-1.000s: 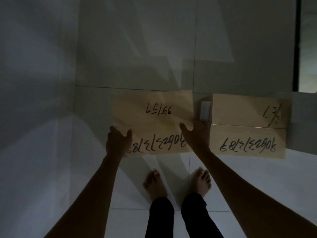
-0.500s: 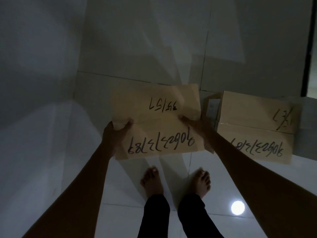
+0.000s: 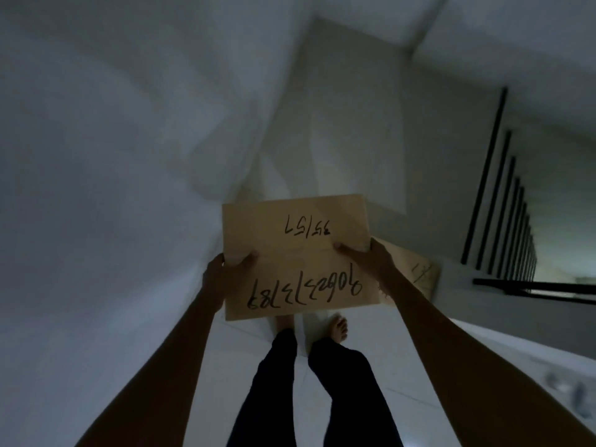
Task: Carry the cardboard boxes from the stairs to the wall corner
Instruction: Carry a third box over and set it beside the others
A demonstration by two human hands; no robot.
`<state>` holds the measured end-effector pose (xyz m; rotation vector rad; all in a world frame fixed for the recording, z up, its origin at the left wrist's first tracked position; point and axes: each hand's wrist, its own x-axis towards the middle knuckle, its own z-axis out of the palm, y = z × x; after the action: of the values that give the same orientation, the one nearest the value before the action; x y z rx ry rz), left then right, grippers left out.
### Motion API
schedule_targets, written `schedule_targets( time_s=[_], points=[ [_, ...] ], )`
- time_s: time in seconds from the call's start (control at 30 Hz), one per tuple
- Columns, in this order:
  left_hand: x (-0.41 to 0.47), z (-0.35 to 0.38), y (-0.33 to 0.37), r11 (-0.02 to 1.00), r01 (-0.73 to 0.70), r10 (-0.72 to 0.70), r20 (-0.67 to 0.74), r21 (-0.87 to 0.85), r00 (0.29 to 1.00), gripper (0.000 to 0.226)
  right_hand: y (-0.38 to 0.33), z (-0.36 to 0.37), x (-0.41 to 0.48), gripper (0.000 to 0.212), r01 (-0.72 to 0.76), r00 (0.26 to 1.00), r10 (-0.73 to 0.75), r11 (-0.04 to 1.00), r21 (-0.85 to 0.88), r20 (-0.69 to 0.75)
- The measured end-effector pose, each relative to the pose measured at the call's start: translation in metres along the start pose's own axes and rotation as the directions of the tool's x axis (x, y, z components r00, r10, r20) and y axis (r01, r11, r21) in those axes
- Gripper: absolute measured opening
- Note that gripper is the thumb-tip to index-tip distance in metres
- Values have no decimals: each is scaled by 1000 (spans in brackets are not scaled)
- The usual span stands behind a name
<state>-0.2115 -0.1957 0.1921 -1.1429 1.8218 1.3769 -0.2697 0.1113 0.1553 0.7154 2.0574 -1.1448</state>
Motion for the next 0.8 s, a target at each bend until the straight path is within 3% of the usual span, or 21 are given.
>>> schedule_targets(
  time_s=[0.1, 0.3, 0.37, 0.5, 0.63, 0.8],
  points=[
    [-57, -26, -3, 994, -54, 49, -53, -98, 997, 70, -39, -12, -62, 90, 97, 995, -98, 995, -34, -17],
    [-145, -66, -36, 961, -175, 128, -214, -215, 968, 92, -68, -8, -139, 94, 258, 966, -254, 959, -114, 50],
    [-171, -70, -58, 954, -187, 118, -282, -234, 952, 86, -72, 1, -160, 94, 310, 950, -299, 937, -161, 92],
    [-216, -82, -121, 936, -183, 50, -403, -300, 914, 70, -79, 30, -203, 80, 435, 896, -387, 864, -253, 217],
    [-263, -98, -196, 898, -168, -45, -464, -407, 885, 74, -78, 76, -248, 77, 570, 815, -448, 738, -362, 368],
    [-329, -114, -288, 819, -164, -207, -550, -549, 809, 78, -59, 146, -310, 70, 689, 705, -456, 621, -374, 543]
  ],
)
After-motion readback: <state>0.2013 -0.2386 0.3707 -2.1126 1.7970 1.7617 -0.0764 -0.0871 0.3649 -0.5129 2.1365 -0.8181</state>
